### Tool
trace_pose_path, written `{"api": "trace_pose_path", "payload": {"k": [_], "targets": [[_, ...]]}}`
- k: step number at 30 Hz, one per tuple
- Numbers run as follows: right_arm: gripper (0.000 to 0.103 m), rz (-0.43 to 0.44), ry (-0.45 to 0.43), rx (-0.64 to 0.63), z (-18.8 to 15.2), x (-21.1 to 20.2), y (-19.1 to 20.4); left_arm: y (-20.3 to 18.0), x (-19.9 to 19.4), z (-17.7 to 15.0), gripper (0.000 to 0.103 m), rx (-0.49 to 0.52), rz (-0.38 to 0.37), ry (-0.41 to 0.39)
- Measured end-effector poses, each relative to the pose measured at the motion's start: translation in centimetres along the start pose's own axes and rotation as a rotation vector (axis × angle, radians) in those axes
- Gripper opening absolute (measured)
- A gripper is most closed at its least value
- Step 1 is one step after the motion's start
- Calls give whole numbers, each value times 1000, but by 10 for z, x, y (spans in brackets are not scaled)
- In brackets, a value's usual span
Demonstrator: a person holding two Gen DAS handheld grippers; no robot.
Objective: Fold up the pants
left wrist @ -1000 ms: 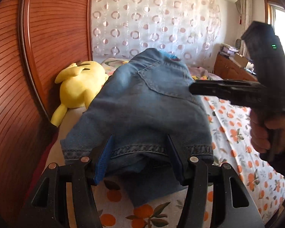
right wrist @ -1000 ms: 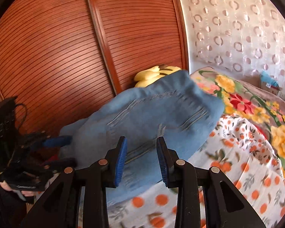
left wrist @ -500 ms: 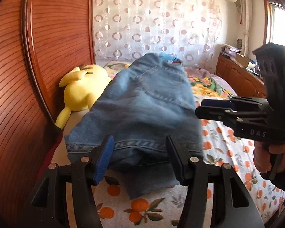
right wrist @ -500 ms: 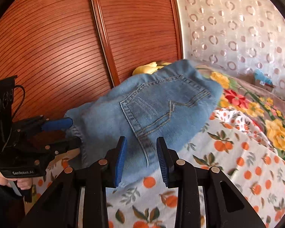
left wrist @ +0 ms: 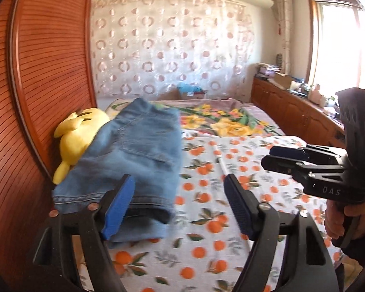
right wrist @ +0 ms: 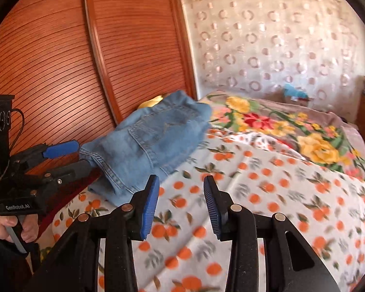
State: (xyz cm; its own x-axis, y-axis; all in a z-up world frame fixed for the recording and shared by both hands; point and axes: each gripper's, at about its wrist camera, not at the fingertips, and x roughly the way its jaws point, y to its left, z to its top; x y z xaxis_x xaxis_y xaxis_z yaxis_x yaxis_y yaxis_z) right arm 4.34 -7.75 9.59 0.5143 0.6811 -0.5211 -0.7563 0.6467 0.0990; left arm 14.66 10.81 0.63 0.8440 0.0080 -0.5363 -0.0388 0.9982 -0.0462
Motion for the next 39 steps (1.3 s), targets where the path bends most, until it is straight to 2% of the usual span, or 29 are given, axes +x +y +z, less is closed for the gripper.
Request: {"api": "trace_pose_path", "payload": {"k": [7, 11, 16, 22, 26, 29, 39], "targets": [[55, -89, -26, 39, -21, -51, -5, -39, -13, 5, 88, 39, -37, -33], [68, -135, -43, 70, -31, -72, -7, -54, -15, 7, 89, 46, -47, -34], [77, -192, -61, 97, -47, -95, -6, -75, -19, 4, 89, 78, -60, -29], [79, -246, -76, 125, -60, -112, -2, -98, -23, -5, 89, 107, -87, -34], [80, -276, -83, 151, -69, -124, 4, -110, -25, -11, 89, 108, -56, -27], [80, -304, -92, 158, -74, -137, 12, -116, -30, -14, 89, 111, -65, -27], [80, -395, -160, 168, -84, -188, 41, -120, -77, -17, 89, 92, -63, -92]]}}
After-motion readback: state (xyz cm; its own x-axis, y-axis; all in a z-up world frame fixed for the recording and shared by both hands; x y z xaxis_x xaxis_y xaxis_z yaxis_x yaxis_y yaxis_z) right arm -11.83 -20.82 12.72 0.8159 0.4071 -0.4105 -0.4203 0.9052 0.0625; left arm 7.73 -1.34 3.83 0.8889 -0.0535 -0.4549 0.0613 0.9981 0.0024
